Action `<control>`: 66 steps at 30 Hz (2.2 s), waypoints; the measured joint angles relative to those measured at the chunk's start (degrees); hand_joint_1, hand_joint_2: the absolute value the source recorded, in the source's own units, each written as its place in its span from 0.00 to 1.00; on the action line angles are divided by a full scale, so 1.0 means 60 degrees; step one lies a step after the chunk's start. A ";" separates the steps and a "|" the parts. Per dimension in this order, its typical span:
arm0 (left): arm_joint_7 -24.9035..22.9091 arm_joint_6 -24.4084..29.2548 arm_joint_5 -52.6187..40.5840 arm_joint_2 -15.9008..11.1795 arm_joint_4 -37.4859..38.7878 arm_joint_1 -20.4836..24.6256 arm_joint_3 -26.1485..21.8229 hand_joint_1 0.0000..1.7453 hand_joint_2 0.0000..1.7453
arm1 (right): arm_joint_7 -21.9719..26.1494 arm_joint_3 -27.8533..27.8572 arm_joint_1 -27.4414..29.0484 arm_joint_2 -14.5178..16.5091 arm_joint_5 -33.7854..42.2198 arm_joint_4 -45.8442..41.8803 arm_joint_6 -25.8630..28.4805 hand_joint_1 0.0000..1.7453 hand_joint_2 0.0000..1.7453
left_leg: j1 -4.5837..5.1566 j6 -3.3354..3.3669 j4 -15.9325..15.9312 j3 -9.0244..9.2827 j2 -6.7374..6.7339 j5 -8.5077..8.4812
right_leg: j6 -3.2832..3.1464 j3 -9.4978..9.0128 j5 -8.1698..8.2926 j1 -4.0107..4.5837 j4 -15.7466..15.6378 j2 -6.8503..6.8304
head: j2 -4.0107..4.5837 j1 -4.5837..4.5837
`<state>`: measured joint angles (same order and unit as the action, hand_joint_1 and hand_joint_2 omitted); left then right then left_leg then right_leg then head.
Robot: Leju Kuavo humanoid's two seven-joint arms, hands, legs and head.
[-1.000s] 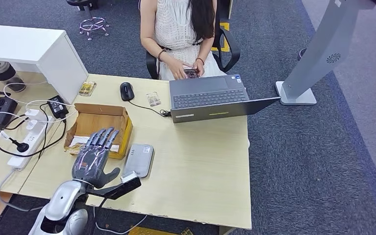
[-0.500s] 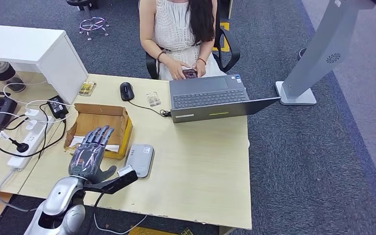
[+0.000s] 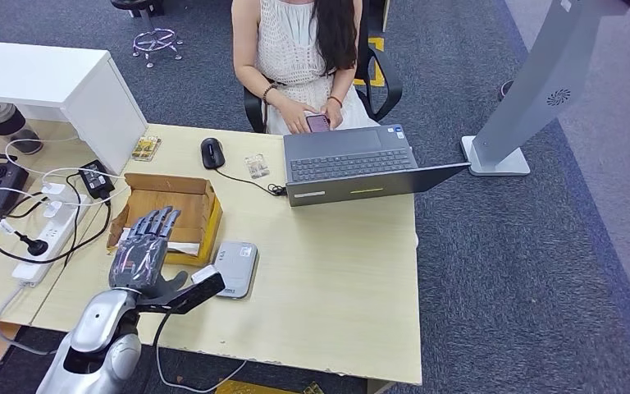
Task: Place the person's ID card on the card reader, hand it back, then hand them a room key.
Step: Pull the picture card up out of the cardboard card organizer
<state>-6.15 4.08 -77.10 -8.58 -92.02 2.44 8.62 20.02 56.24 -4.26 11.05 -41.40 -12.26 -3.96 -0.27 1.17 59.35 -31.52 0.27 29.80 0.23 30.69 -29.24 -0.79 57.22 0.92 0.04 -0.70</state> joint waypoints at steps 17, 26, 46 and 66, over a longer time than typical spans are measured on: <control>-0.0597 0.0192 -0.0372 0.0268 0.0188 0.0016 -0.0755 0.20 1.00 | -0.0158 0.0000 0.0001 -0.0014 -0.0173 0.0000 0.0127 0.00 0.00 | 0.0000 0.0000 0.0000 -0.0001 0.0000 0.0000 | 0.0000 0.0000 0.0000 0.0000 0.0000 0.0000 | 0.0000 0.0000; -0.0598 0.0186 -0.0399 0.0363 0.0302 0.0005 -0.0833 1.00 1.00 | -0.0169 0.0000 0.0001 -0.0017 -0.0193 0.0001 0.0127 0.00 0.00 | 0.0000 0.0000 0.0000 -0.0001 0.0001 0.0000 | 0.0000 0.0000 0.0000 0.0000 0.0000 -0.0001 | 0.0000 0.0000; -0.0597 -0.0168 -0.0111 0.0372 0.0550 0.0106 -0.0920 1.00 1.00 | -0.0182 0.0005 0.0009 -0.0081 -0.0289 -0.0001 0.0051 0.00 0.00 | 0.0000 0.0000 0.0000 0.0001 0.0000 0.0000 | 0.0000 -0.0001 0.0000 0.0000 0.0000 0.0000 | 0.0000 0.0000; -0.0491 -0.0101 0.0005 0.0373 0.0528 0.0513 -0.0922 1.00 1.00 | -0.0127 0.0057 0.0015 -0.0133 -0.0299 -0.0001 -0.0018 0.00 0.00 | 0.0000 0.0000 0.0000 0.0001 0.0000 0.0000 | 0.0000 0.0000 0.0000 0.0000 0.0000 0.0000 | 0.0000 0.0000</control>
<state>-9.09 3.48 -77.07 -6.34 -88.85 5.51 3.09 19.26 56.58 -4.17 10.26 -43.19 -12.26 -4.07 -0.26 1.17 59.35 -31.52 0.27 29.80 0.23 30.69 -29.24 -0.80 57.22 0.92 0.04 -0.70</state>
